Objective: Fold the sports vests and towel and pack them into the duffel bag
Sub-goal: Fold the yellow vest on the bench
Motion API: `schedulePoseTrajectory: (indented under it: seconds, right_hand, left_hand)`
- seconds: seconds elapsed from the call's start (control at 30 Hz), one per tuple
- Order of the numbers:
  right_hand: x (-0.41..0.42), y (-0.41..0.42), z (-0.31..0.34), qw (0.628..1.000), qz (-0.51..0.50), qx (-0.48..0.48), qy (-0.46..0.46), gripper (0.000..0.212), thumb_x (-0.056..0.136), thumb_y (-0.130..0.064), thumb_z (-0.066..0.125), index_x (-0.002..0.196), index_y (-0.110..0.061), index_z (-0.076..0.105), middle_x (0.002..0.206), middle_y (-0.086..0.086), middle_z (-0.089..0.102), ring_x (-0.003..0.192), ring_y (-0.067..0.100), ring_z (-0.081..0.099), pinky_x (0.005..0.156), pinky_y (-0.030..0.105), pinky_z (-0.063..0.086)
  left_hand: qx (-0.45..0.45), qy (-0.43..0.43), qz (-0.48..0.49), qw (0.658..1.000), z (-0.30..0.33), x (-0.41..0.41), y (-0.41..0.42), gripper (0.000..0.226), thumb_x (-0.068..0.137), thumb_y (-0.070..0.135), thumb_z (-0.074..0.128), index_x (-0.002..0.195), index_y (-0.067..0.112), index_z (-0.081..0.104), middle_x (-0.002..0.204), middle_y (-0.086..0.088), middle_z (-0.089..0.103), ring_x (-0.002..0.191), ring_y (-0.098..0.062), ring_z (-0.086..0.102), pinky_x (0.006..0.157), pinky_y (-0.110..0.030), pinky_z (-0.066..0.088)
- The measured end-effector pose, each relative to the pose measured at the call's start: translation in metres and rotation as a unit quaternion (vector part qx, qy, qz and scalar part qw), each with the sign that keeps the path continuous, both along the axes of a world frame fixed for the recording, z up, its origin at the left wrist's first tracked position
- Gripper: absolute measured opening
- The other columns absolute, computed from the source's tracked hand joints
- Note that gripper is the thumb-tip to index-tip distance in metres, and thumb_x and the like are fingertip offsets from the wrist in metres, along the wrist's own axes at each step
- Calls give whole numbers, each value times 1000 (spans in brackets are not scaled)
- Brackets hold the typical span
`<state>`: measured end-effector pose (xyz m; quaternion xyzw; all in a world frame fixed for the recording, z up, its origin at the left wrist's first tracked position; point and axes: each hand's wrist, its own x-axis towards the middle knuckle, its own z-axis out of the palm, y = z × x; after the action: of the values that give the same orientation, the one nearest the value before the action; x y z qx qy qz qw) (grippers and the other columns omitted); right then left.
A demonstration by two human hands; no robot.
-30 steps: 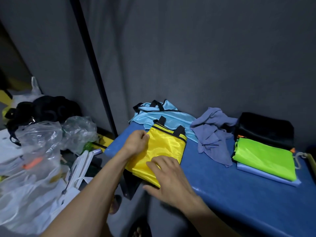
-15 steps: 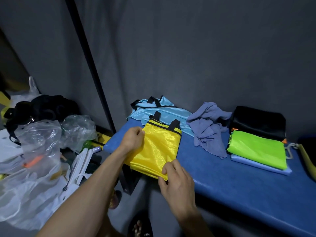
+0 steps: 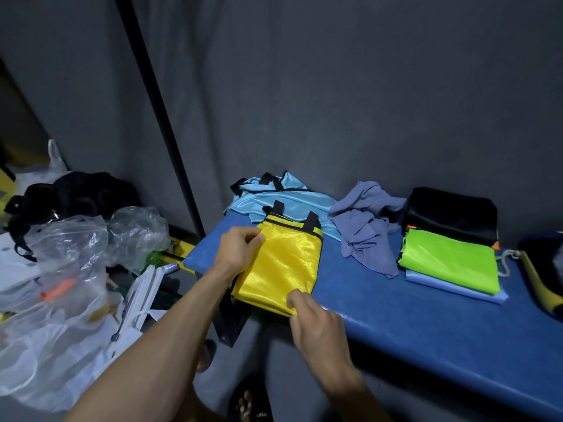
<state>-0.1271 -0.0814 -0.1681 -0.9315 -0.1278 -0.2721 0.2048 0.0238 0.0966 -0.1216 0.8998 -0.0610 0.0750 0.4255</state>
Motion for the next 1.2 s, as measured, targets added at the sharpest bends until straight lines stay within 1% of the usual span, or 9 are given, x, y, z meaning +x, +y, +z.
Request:
schedulePoseTrajectory:
  seconds: [0.17,0.33,0.47,0.6,0.7,0.77,0.87,0.97,1.2]
  right_hand:
    - [-5,0,4,991,20,-128,26,46,72,-25,82,111,-26,59,120,1,56,104,27,54,80,39,48]
    - [10,-10,-4,982,33,-185,-2,55,57,-8,83,105,-25,62,122,1,58,109,28,55,84,40,39]
    - [16,-18,2,979,84,-184,-42,31,71,-23,79,98,-25,63,121,-5,61,114,23,56,89,39,37]
    - [28,-22,24,993,106,49,-4,9,89,-28,65,96,-22,67,101,-10,66,101,14,61,84,35,42]
    - [42,-31,67,968,57,236,68,23,96,-35,65,84,-15,63,71,-4,57,64,8,47,62,34,40]
    - [52,-42,98,955,45,278,87,35,98,-36,64,75,-11,54,64,6,51,59,9,40,59,38,38]
    - [63,-59,137,953,31,296,66,43,97,-36,64,76,-2,50,66,15,48,61,11,40,61,39,39]
    - [69,-75,165,952,32,304,31,43,99,-35,63,76,-2,49,65,4,45,62,11,41,63,37,39]
    - [51,-103,189,917,100,385,35,42,102,-35,58,77,-3,47,68,-3,47,66,10,44,64,35,40]
  left_hand:
    - [30,-26,-15,999,3,-6,-1,26,99,24,65,80,8,70,79,-10,70,73,-24,59,74,-42,52]
    - [129,-60,14,990,3,-6,-2,31,96,20,68,126,16,63,112,-3,62,102,-22,57,88,-42,51]
    - [159,-97,-57,981,12,-4,8,20,88,11,75,93,29,70,98,7,58,93,-15,53,79,-35,51]
    - [80,55,-240,966,27,-17,14,8,94,37,71,91,34,77,95,17,75,91,-1,67,87,-34,54]
    - [15,153,-225,962,50,-35,14,59,88,79,48,106,31,76,109,18,73,105,0,65,103,-33,46]
    - [-58,182,-234,953,67,-50,10,74,83,86,41,114,27,73,117,13,73,113,-6,66,106,-31,45]
    - [-168,141,-270,937,88,-68,0,72,79,74,66,129,23,64,127,7,70,120,-11,64,100,-26,48]
    - [-184,74,-278,940,100,-77,-14,70,77,30,89,137,21,54,134,5,66,126,-13,61,105,-33,50]
    - [-245,-108,-197,943,116,-95,-56,38,89,20,79,121,9,62,102,-21,63,89,-26,63,82,-53,55]
